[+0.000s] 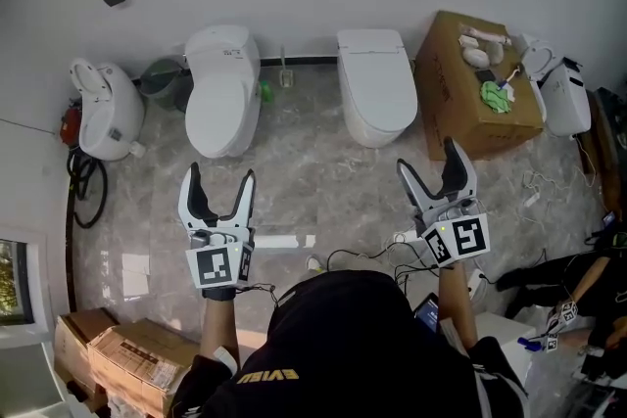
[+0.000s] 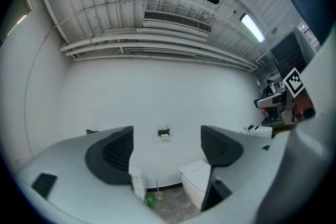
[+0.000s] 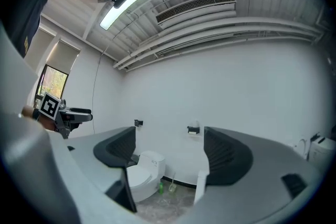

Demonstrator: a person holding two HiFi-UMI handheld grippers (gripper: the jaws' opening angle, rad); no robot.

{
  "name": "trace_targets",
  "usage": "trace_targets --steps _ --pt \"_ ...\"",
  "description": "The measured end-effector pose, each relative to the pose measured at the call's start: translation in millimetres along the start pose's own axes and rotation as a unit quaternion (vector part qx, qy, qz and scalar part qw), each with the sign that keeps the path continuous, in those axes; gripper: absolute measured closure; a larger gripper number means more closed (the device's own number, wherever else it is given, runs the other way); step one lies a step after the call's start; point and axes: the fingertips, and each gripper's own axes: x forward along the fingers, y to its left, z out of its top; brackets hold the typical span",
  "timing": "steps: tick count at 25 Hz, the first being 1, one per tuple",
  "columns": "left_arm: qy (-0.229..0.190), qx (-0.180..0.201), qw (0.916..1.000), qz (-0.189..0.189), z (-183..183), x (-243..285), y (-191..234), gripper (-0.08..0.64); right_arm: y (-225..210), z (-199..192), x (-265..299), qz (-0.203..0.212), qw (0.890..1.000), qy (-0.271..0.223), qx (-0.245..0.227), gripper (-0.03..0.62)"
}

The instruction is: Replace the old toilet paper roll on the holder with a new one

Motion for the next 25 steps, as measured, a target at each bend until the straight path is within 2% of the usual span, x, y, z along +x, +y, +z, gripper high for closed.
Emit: trace_targets --steps 6,9,14,17,21,25 --pt "0.002 0.000 0.9998 -0.019 -10 5 15 0.166 14 -7 6 -0.017 1.000 0.011 -0.001 0.194" --pt "0.010 -0.016 0.9995 -0.025 -13 18 17 0.166 9 -10 14 -0.027 1.000 0.014 -0.004 0.193" --pt "0.018 -0.015 0.9991 -0.035 -27 50 24 0.166 -7 -22 39 -0.038 0.999 0.023 -0.004 0.193" --pt "0.026 -0.019 0.9988 -0.038 -36 76 26 0.166 -21 -27 68 -0.038 0.999 0.024 -0.005 0.193" --pt "0.032 -0.006 0.9987 -0.039 -51 125 38 0.166 -46 -34 119 -0.037 0.999 0.022 -0.005 0.194" --pt "0.051 -0.024 0.9983 -0.015 -80 181 54 0.166 -79 -41 180 -0.022 0.999 0.028 -0.011 0.194"
